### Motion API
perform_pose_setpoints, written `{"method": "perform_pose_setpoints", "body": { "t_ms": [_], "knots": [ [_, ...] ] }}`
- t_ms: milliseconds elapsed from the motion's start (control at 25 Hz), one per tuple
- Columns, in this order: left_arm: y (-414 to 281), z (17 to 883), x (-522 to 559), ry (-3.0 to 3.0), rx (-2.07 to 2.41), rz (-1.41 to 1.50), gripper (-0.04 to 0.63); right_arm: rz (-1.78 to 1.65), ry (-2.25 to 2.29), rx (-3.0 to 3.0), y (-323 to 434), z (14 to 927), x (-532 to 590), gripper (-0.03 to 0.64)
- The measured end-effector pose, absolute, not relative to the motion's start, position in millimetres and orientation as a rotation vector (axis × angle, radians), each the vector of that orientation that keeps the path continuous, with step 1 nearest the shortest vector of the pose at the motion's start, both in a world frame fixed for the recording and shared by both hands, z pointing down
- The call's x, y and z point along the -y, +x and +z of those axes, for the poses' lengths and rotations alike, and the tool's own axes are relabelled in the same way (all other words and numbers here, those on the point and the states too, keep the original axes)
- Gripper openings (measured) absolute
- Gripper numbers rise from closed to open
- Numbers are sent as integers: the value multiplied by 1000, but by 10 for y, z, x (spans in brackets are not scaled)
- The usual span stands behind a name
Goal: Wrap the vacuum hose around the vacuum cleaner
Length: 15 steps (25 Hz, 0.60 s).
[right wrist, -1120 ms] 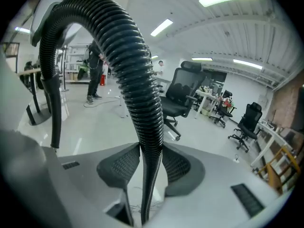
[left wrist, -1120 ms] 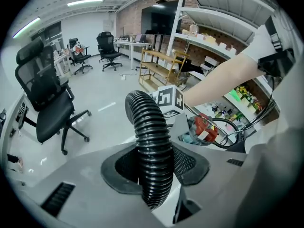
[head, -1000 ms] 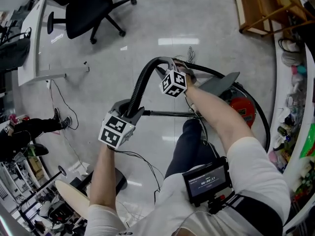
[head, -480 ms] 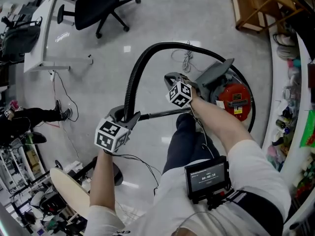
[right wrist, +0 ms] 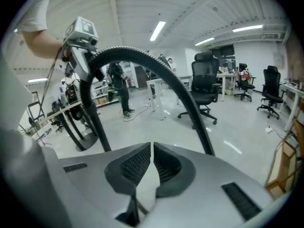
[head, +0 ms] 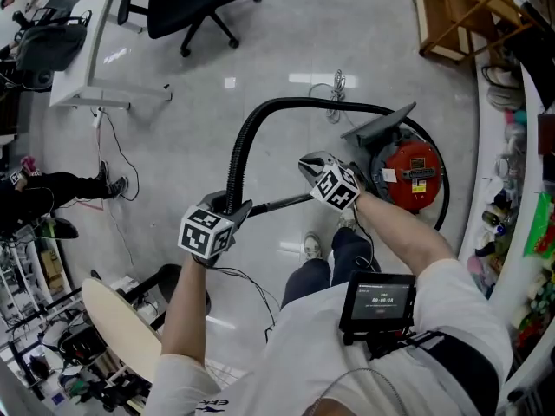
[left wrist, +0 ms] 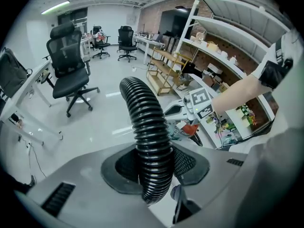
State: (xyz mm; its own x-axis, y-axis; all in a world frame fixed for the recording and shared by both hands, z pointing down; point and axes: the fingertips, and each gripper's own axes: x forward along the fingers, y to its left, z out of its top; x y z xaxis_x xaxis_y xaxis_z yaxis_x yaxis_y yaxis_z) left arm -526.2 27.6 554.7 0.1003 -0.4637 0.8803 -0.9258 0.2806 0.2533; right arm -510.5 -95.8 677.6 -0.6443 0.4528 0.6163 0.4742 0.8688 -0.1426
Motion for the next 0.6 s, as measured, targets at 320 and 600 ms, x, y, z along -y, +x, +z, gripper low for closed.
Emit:
{"method": "perform_pose_setpoints", "body": {
  "t_ms": [320, 600],
  "knots": [
    [-4898, 5367, -443, 1390, 1517, 450, 152, -112, -927, 2238, -4083, 6675, -289, 105],
    [-4559, 5230, -462, 1433, 1491, 336, 152, -18, -779, 2220, -3612, 6824, -513, 107]
  ]
}}
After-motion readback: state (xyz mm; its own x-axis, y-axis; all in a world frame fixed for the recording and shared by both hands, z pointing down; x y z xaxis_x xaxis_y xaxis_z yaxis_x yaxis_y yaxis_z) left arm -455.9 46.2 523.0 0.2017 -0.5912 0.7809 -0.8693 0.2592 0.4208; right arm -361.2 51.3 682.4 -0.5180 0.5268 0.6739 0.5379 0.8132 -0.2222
